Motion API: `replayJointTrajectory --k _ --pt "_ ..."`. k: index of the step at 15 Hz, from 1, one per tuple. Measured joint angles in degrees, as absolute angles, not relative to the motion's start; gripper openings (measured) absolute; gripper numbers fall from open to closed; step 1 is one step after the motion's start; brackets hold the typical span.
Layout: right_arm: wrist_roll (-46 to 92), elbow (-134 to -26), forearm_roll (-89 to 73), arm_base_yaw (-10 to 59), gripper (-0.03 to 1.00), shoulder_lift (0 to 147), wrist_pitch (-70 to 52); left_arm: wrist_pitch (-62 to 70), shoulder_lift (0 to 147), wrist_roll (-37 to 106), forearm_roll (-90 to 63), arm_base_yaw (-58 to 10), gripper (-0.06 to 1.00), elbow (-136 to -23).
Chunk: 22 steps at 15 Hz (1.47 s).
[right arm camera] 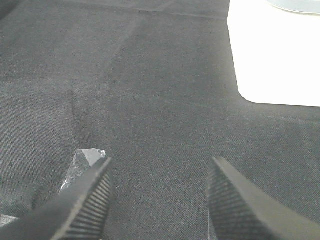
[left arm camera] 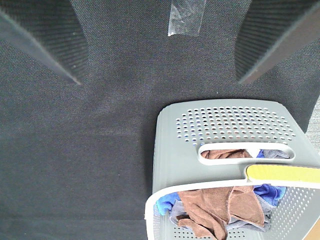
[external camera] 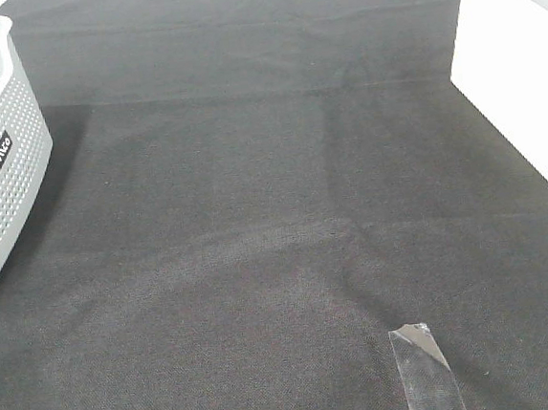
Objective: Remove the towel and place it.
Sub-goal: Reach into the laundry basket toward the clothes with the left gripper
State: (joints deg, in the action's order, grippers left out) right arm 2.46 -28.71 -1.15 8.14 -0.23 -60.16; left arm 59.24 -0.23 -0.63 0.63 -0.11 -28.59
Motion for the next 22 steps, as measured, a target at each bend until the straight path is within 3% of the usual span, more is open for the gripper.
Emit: replayJointTrajectory --k 22 --pt "2.5 -28.7 -1.1 8.1 0.55 -0.2 -60.2 51.9 -0.3 -0.6 0.6 -0.1 0.76 -29.9"
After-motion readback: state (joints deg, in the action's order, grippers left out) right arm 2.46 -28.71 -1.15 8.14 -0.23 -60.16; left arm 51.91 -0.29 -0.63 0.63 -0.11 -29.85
